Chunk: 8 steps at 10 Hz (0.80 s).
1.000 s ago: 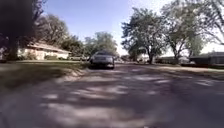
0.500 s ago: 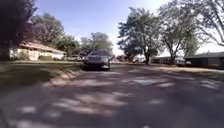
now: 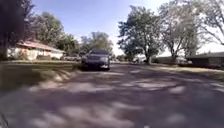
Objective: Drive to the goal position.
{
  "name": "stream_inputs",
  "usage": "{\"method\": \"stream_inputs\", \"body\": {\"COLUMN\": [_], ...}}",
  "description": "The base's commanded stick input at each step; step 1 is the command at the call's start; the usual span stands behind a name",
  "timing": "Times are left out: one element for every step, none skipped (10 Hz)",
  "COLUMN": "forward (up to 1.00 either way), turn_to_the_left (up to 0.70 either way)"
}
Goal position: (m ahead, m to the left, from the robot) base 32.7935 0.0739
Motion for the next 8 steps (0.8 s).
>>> {"method": "stream_inputs", "body": {"forward": [1.00,1.00,1.00,1.00,1.00,1.00,1.00,1.00], "turn_to_the_left": [-0.13,-0.04,0.00,0.00,0.00,0.00,-0.06,-0.22]}}
